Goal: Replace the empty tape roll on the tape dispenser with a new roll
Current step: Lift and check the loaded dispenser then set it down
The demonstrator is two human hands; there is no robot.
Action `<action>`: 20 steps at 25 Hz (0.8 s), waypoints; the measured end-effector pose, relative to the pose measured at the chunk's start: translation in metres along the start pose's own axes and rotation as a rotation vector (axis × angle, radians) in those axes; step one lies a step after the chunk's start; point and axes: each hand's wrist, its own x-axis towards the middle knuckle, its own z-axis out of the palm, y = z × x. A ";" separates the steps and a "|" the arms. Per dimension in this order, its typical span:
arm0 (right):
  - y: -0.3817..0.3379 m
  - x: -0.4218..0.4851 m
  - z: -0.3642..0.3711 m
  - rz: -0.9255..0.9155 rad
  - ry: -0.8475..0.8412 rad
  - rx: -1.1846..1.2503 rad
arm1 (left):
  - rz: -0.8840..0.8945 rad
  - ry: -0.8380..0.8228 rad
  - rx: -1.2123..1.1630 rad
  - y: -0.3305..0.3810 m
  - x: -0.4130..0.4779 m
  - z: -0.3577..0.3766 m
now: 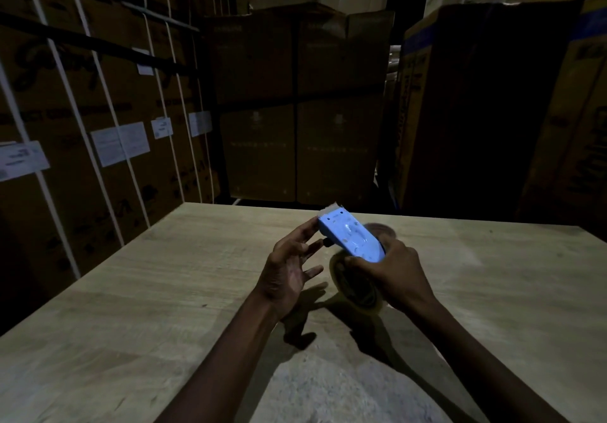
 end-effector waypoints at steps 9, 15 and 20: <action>0.000 -0.022 0.012 -0.415 0.120 -0.711 | 0.029 0.467 0.606 -0.031 0.010 -0.018; 0.005 -0.034 0.032 -0.383 0.047 -0.846 | 0.082 0.396 0.842 -0.036 0.012 -0.019; 0.004 -0.036 0.035 -0.349 0.025 -0.772 | 0.108 0.348 0.863 -0.043 0.010 -0.017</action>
